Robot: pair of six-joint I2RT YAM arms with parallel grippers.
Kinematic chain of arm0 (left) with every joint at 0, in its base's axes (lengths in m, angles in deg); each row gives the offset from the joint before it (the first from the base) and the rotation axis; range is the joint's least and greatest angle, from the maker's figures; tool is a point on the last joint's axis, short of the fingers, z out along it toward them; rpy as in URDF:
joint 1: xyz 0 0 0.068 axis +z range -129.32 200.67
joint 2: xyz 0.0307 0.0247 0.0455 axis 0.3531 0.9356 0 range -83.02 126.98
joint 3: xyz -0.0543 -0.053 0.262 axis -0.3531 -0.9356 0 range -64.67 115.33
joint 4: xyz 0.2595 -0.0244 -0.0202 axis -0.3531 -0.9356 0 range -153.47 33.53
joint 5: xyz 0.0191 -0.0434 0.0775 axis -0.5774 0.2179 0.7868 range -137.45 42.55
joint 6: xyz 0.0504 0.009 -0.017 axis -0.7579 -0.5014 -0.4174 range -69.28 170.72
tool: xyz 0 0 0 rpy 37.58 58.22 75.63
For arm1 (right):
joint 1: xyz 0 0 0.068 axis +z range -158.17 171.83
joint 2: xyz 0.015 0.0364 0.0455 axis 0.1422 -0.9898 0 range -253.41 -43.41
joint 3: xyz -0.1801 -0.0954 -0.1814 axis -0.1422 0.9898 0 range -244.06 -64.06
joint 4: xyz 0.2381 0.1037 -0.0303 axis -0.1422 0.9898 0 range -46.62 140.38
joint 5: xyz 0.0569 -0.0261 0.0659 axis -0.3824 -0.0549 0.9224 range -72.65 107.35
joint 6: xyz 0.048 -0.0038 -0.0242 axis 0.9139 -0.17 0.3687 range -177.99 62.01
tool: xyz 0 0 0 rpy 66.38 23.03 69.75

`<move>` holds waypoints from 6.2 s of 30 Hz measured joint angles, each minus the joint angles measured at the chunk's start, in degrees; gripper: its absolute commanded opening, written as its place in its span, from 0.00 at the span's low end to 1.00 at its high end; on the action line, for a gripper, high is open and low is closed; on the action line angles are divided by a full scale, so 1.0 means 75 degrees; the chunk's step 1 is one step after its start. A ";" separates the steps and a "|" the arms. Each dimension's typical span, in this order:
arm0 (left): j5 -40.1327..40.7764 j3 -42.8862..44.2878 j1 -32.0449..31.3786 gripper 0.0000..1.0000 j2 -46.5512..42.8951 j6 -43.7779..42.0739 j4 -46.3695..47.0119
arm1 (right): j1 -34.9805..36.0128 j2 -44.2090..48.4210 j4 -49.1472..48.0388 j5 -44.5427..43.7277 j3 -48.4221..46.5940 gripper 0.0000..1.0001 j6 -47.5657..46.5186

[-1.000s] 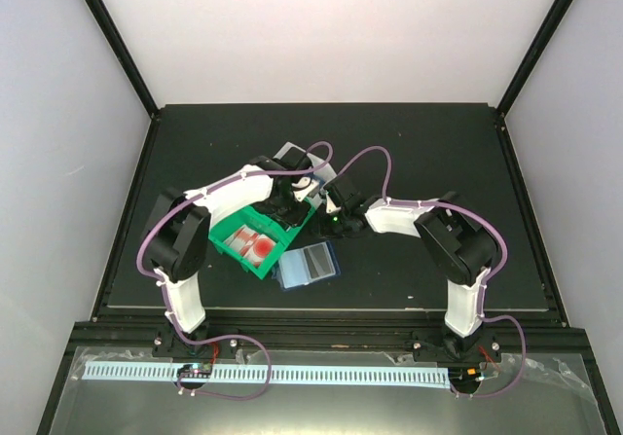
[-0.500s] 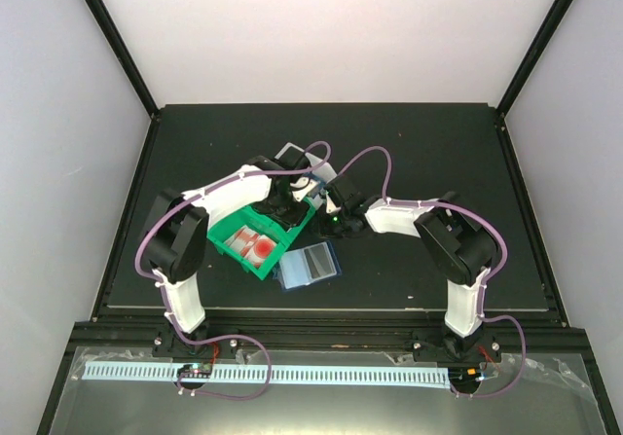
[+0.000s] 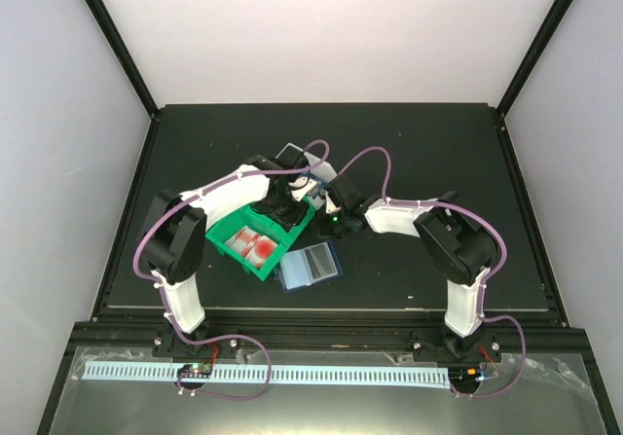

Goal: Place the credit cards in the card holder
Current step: Pick up the credit card from the storage box, then insert the credit card into the card holder.

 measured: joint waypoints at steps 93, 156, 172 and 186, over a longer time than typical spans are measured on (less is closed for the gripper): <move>-0.4447 -0.3660 0.0431 0.01 -0.7458 0.4992 0.5715 | 0.0111 0.6065 -0.4864 0.2463 0.2757 0.16 0.2381; 0.1603 -0.7274 -0.1303 0.49 -0.6449 0.6388 0.4100 | 0.0329 0.2244 -0.2699 0.1851 0.3608 0.01 0.0799; 0.0597 -0.7650 -0.1300 0.25 -0.5636 0.6653 0.4905 | 0.0396 0.1582 -0.3748 0.2090 0.3786 0.01 0.1224; 0.0597 -0.7650 -0.1300 0.24 -0.5523 0.6700 0.5062 | 0.0507 0.0970 -0.4421 0.2547 0.3555 0.01 0.1638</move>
